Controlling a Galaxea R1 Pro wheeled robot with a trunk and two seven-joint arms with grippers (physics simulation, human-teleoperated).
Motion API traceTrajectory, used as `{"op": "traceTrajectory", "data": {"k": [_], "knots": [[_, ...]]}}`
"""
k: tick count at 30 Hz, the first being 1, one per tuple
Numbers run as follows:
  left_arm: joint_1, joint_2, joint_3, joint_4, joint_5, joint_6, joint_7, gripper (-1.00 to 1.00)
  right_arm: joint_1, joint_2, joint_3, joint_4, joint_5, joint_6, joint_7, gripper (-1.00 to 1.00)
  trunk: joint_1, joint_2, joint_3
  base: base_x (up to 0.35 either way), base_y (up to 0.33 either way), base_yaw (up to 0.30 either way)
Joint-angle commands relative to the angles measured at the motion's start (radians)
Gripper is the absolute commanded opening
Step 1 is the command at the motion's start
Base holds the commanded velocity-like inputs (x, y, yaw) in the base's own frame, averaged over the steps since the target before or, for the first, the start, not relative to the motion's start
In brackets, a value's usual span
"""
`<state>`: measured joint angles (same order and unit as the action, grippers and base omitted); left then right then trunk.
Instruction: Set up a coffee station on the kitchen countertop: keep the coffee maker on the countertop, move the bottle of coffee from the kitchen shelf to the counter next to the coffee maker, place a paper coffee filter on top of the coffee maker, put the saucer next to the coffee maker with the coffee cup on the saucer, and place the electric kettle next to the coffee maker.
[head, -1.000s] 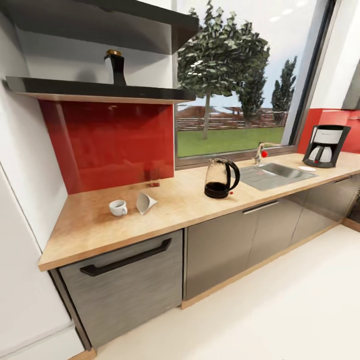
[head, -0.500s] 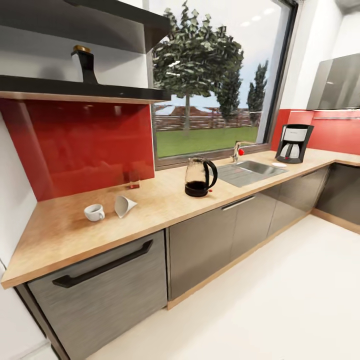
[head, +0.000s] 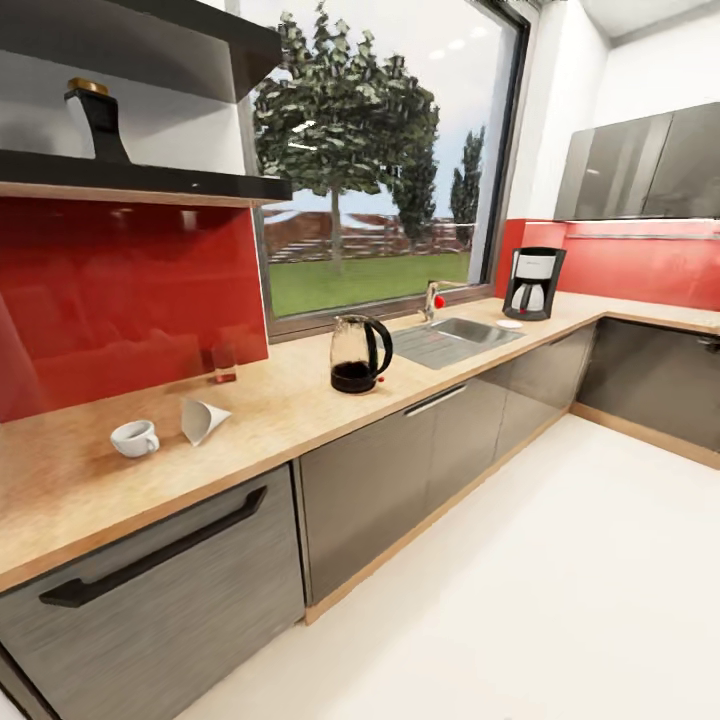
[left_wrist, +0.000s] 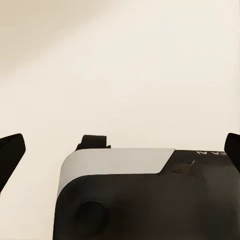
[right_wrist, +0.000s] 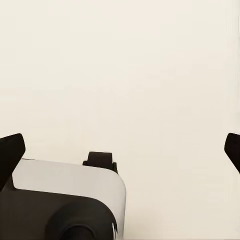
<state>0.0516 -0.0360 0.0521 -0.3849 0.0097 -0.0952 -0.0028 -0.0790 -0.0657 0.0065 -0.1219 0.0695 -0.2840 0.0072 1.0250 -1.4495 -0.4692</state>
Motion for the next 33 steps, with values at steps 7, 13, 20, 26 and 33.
{"op": "traceTrajectory", "data": {"k": [7, 13, 20, 26, 33], "knots": [[0.001, -0.001, 0.005, 0.0, 0.001, -0.001, 0.0, 1.0, -0.001, 0.0, 0.0, 0.001, 0.007, -0.003, 0.0, 1.0, 0.0, 0.0, -0.001, 0.0, 0.112, -0.132], [0.001, -0.001, 0.005, 0.001, 0.001, -0.001, 0.0, 1.0, -0.001, 0.0, 0.0, 0.001, 0.007, -0.003, 0.0, 1.0, 0.0, 0.0, -0.001, -0.028, 0.269, -0.013], [0.001, -0.001, 0.005, 0.0, 0.001, -0.001, 0.0, 1.0, -0.001, 0.0, 0.0, 0.001, 0.007, -0.003, 0.0, 1.0, 0.0, 0.0, -0.001, -0.03, 0.087, -0.147], [0.001, -0.001, 0.006, 0.001, 0.001, -0.001, 0.0, 1.0, -0.001, 0.0, 0.0, 0.001, 0.007, -0.003, 0.0, 1.0, 0.0, 0.0, -0.001, -0.11, 0.038, -0.163], [0.001, -0.001, 0.007, 0.001, 0.001, -0.001, 0.0, 1.0, -0.001, -0.001, 0.0, 0.002, 0.007, -0.003, 0.0, 1.0, 0.0, 0.0, -0.001, -0.273, 0.125, -0.022]]}}
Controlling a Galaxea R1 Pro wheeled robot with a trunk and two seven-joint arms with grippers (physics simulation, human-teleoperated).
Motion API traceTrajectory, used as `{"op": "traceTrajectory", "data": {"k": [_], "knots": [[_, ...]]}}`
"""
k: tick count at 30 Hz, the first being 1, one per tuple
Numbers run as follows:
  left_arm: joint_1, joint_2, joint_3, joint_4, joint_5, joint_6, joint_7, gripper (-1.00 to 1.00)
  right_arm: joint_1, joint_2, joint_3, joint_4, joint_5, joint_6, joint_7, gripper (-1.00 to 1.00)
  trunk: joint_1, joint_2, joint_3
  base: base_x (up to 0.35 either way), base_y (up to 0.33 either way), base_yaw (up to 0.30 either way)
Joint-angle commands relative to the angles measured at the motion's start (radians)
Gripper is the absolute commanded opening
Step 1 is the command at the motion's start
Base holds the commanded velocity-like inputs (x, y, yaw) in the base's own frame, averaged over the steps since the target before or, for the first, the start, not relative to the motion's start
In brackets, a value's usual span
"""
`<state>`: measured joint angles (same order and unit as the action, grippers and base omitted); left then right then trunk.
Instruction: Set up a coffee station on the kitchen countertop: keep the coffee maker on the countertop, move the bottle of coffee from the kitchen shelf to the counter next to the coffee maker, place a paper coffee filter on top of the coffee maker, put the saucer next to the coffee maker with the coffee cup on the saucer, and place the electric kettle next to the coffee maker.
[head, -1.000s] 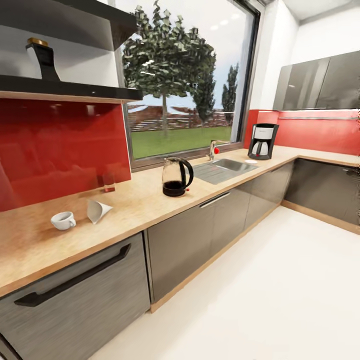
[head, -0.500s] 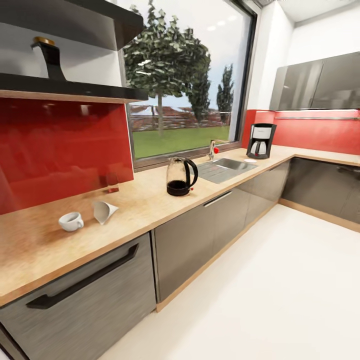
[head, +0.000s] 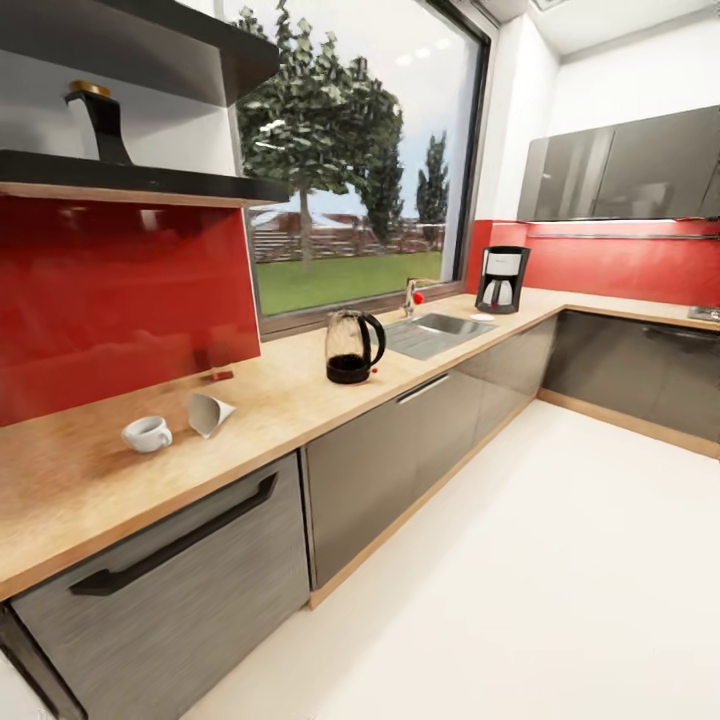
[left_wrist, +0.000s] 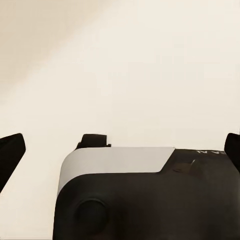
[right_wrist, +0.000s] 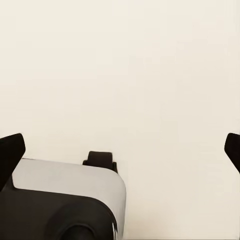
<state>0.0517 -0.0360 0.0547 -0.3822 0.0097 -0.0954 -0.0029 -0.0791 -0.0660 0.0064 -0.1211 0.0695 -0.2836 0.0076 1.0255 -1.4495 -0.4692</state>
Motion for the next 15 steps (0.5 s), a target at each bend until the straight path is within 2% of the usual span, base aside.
{"op": "traceTrajectory", "data": {"k": [1, 6, 12, 15], "knots": [[0.0, -0.001, 0.004, -0.001, 0.001, -0.001, 0.0, 1.0, -0.001, -0.001, 0.0, 0.001, 0.007, -0.003, 0.0, 1.0, -0.001, -0.001, -0.001, -0.291, 0.137, -0.006], [0.0, -0.001, 0.004, -0.001, 0.001, -0.001, 0.0, 1.0, -0.001, 0.0, 0.0, 0.001, 0.007, -0.003, 0.0, 1.0, -0.001, -0.001, -0.001, -0.267, 0.134, -0.002], [0.0, -0.001, 0.001, -0.025, 0.0, -0.003, -0.002, 1.0, -0.001, 0.0, -0.002, 0.001, 0.007, -0.003, 0.0, 1.0, -0.001, -0.001, -0.001, -0.031, 0.017, 0.0], [0.0, -0.014, -0.011, -0.253, -0.004, 0.004, -0.008, 1.0, -0.001, 0.0, -0.002, 0.001, 0.007, -0.003, 0.0, 1.0, -0.001, -0.001, -0.001, 0.0, 0.0, 0.0]]}}
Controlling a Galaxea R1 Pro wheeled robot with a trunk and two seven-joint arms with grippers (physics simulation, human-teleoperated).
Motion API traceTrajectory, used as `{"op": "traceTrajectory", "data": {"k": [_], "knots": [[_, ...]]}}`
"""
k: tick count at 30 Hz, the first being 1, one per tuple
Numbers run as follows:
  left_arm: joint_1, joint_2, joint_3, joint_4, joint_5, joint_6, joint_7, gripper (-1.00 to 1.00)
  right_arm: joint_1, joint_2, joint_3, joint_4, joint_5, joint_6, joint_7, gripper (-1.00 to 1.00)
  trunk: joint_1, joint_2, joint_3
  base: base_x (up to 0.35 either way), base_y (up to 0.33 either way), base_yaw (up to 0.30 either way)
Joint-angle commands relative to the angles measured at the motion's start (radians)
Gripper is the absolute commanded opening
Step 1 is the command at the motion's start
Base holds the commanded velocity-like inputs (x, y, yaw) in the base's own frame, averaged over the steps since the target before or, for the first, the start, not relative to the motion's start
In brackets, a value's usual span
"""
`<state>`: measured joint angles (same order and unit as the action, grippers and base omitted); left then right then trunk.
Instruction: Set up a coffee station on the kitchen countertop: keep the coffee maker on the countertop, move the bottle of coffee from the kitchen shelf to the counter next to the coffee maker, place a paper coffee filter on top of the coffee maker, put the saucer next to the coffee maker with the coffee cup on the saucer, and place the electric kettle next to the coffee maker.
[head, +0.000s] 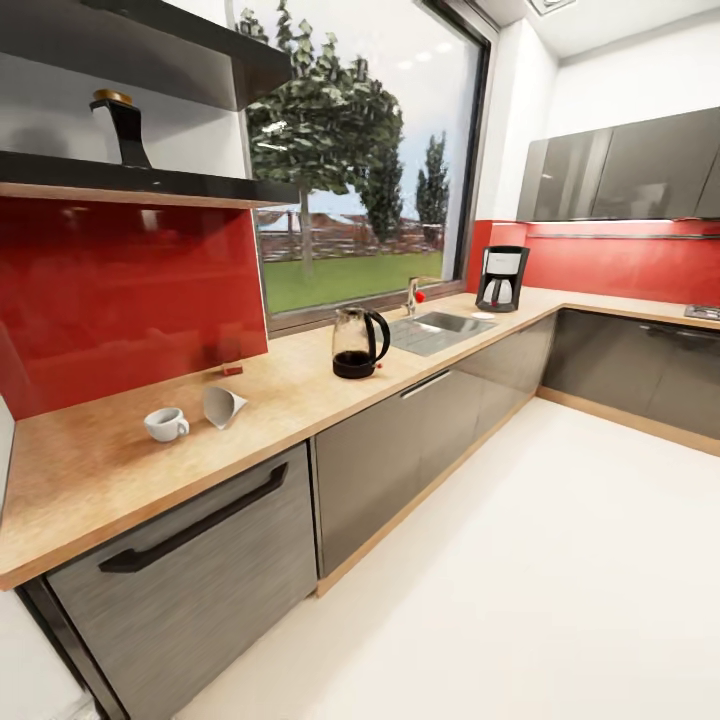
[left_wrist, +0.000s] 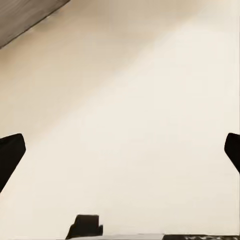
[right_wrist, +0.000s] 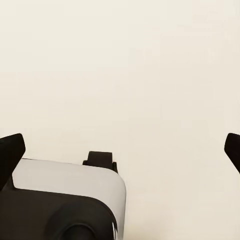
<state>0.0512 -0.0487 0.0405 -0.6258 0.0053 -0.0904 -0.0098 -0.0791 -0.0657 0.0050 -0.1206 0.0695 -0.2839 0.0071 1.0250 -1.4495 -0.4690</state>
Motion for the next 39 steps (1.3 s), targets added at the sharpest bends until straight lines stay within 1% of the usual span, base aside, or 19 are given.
{"op": "traceTrajectory", "data": {"k": [1, 6, 8, 10, 15, 16, 17, 19, 21, 23, 25, 26, 28, 30, 31, 36, 37, 38, 39], "knots": [[0.001, -0.008, -0.002, -0.05, 0.0, 0.001, -0.002, 1.0, -0.001, 0.0, 0.0, 0.001, 0.007, -0.003, 0.001, 1.0, 0.0, -0.001, -0.001, 0.0, 0.0, 0.0], [0.001, -0.07, -0.08, -0.284, -0.002, 0.091, -0.003, 1.0, -0.001, 0.0, 0.0, 0.001, 0.007, -0.003, 0.001, 1.0, 0.0, -0.001, -0.001, 0.0, 0.0, 0.0], [0.001, -0.088, -0.124, -0.373, -0.002, 0.165, -0.002, 1.0, -0.001, 0.0, 0.0, 0.001, 0.007, -0.003, 0.001, 1.0, 0.0, -0.001, -0.001, 0.0, 0.0, 0.0], [0.001, -0.111, -0.192, -0.517, -0.002, 0.288, 0.0, 1.0, -0.001, 0.0, 0.0, 0.001, 0.007, -0.003, 0.001, 1.0, 0.0, -0.001, -0.001, 0.0, 0.0, 0.0], [-0.003, -0.126, -0.272, -0.771, -0.002, 0.481, 0.002, 1.0, -0.001, 0.0, 0.001, 0.001, 0.007, -0.003, 0.001, 1.0, 0.0, -0.001, -0.001, 0.0, 0.0, 0.0], [-0.031, -0.126, -0.288, -0.842, -0.002, 0.537, 0.003, 1.0, -0.001, 0.0, 0.001, 0.001, 0.007, -0.003, 0.001, 1.0, 0.0, -0.001, -0.001, 0.0, 0.0, 0.0], [-0.12, -0.126, -0.298, -0.886, -0.002, 0.574, 0.003, 1.0, -0.001, 0.0, 0.001, 0.001, 0.007, -0.003, 0.001, 1.0, 0.0, -0.001, -0.001, 0.0, 0.0, 0.0], [-0.175, -0.126, -0.3, -0.897, -0.002, 0.585, 0.003, 1.0, -0.001, 0.0, 0.001, 0.001, 0.007, -0.003, 0.001, 1.0, 0.0, -0.001, -0.001, 0.0, 0.0, 0.0], [-0.321, -0.126, -0.303, -0.91, -0.002, 0.604, 0.002, 1.0, -0.001, 0.0, 0.001, 0.0, 0.007, -0.003, 0.001, 1.0, 0.0, -0.001, -0.001, 0.0, 0.0, 0.0], [-0.513, -0.126, -0.303, -0.917, -0.002, 0.716, 0.002, 1.0, -0.001, 0.0, 0.001, -0.001, 0.007, -0.003, 0.001, 1.0, 0.0, -0.001, -0.001, 0.0, 0.0, 0.0], [-0.557, -0.126, -0.302, -0.918, -0.003, 0.735, 0.002, 1.0, -0.001, 0.0, 0.001, -0.001, 0.007, -0.003, 0.001, 1.0, 0.0, -0.001, -0.001, 0.0, 0.0, 0.0], [-0.623, -0.126, -0.293, -0.919, -0.004, 0.753, 0.003, 1.0, -0.001, 0.0, 0.001, -0.001, 0.007, -0.003, 0.001, 1.0, 0.0, -0.001, -0.001, 0.0, 0.0, 0.0], [-0.666, -0.126, -0.272, -0.92, -0.004, 0.76, 0.003, 1.0, -0.001, 0.0, 0.001, -0.001, 0.007, -0.003, 0.001, 1.0, 0.0, -0.001, -0.001, 0.0, 0.0, 0.0], [-0.717, -0.126, -0.226, -0.92, -0.005, 0.769, 0.003, 1.0, -0.001, 0.0, 0.001, -0.001, 0.007, -0.003, 0.001, 1.0, 0.0, -0.001, -0.001, 0.0, 0.0, 0.0], [-0.747, -0.126, -0.18, -0.919, -0.008, 0.79, 0.005, 1.0, -0.001, 0.0, 0.001, -0.001, 0.007, -0.003, 0.0, 1.0, 0.0, -0.001, -0.001, 0.0, 0.0, 0.0], [-0.768, -0.126, -0.13, -0.918, -0.021, 0.827, 0.007, 1.0, -0.001, 0.0, 0.001, -0.001, 0.007, -0.003, 0.0, 1.0, 0.0, -0.001, -0.001, 0.0, 0.0, 0.0], [-0.77, -0.117, -0.123, -0.919, -0.022, 0.83, 0.007, 1.0, -0.001, 0.0, 0.001, -0.001, 0.007, -0.003, 0.0, 1.0, 0.0, -0.001, -0.001, 0.0, 0.0, 0.0], [-0.774, -0.072, -0.108, -0.918, -0.023, 0.838, 0.006, 1.0, -0.001, 0.0, 0.001, -0.001, 0.007, -0.003, 0.0, 1.0, 0.0, -0.001, -0.001, 0.0, 0.0, 0.0], [-0.776, -0.046, -0.102, -0.918, -0.024, 0.84, 0.005, 1.0, -0.001, 0.0, 0.001, -0.001, 0.007, -0.003, 0.0, 1.0, 0.0, -0.001, -0.001, 0.0, 0.0, 0.0]]}}
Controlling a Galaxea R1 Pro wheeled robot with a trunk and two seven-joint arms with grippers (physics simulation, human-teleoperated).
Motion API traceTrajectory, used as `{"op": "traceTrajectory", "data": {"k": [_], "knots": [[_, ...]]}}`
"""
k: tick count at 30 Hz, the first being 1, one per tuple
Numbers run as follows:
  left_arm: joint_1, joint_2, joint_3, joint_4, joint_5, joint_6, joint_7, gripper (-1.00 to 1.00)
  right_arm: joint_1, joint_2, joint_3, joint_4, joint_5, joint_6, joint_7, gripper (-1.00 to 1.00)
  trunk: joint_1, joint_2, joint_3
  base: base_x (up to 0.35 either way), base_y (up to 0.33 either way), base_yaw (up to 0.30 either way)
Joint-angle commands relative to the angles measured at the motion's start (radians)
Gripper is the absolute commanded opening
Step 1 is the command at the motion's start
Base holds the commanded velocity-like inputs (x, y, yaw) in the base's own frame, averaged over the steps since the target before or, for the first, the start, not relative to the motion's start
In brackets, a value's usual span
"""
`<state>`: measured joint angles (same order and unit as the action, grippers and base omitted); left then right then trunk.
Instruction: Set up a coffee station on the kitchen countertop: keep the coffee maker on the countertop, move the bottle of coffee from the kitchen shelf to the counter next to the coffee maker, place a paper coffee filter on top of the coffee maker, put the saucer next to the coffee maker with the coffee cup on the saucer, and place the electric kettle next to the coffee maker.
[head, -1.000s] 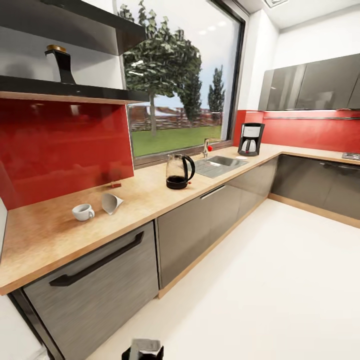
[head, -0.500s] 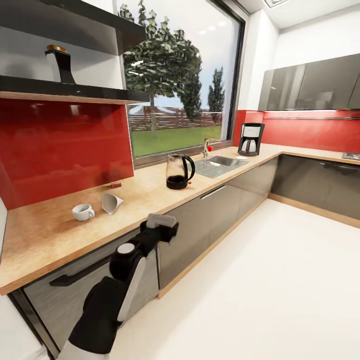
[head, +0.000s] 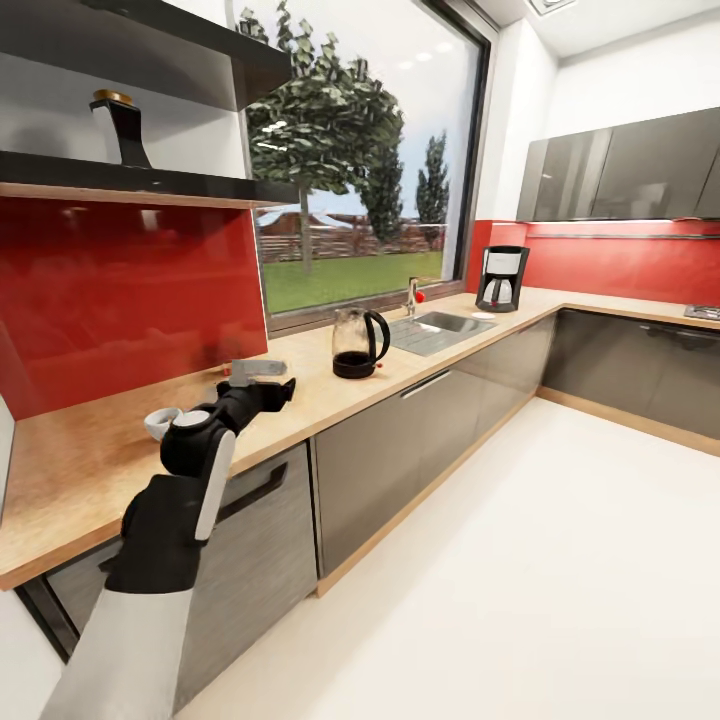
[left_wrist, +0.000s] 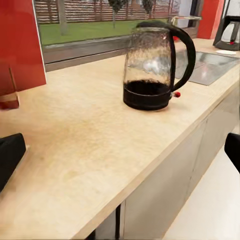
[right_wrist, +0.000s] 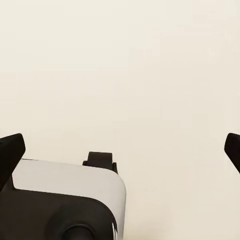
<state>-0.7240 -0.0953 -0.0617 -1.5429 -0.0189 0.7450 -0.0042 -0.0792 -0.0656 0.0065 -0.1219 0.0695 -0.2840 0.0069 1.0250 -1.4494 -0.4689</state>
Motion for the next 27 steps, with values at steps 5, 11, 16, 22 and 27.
{"op": "traceTrajectory", "data": {"k": [5, 11, 16, 22, 27], "knots": [[-0.003, 0.043, 0.017, 0.0, 0.001, 0.007, -0.002, 1.0, -0.001, 0.0, 0.0, 0.001, 0.007, -0.003, 0.001, 1.0, 0.0, -0.001, -0.001, 0.0, 0.0, 0.0], [-0.003, 0.058, 0.019, 0.004, -0.001, 0.006, -0.001, 1.0, -0.001, 0.0, 0.0, 0.001, 0.007, -0.003, 0.001, 1.0, 0.0, -0.001, -0.001, 0.0, 0.0, 0.0], [-0.003, 0.079, 0.019, 0.008, -0.003, 0.005, -0.001, 1.0, -0.001, 0.0, 0.0, 0.001, 0.007, -0.003, 0.001, 1.0, 0.0, -0.001, -0.001, 0.0, 0.0, 0.0], [-0.003, 0.103, 0.02, 0.018, -0.006, 0.005, 0.0, 1.0, -0.001, 0.0, 0.0, 0.001, 0.007, -0.003, 0.001, 1.0, 0.0, -0.001, -0.001, 0.0, 0.0, 0.0], [-0.003, 0.109, 0.019, 0.075, -0.006, 0.003, 0.003, 1.0, -0.001, 0.0, 0.0, 0.001, 0.007, -0.003, 0.0, 1.0, 0.0, -0.001, -0.001, 0.0, 0.0, 0.0]]}}
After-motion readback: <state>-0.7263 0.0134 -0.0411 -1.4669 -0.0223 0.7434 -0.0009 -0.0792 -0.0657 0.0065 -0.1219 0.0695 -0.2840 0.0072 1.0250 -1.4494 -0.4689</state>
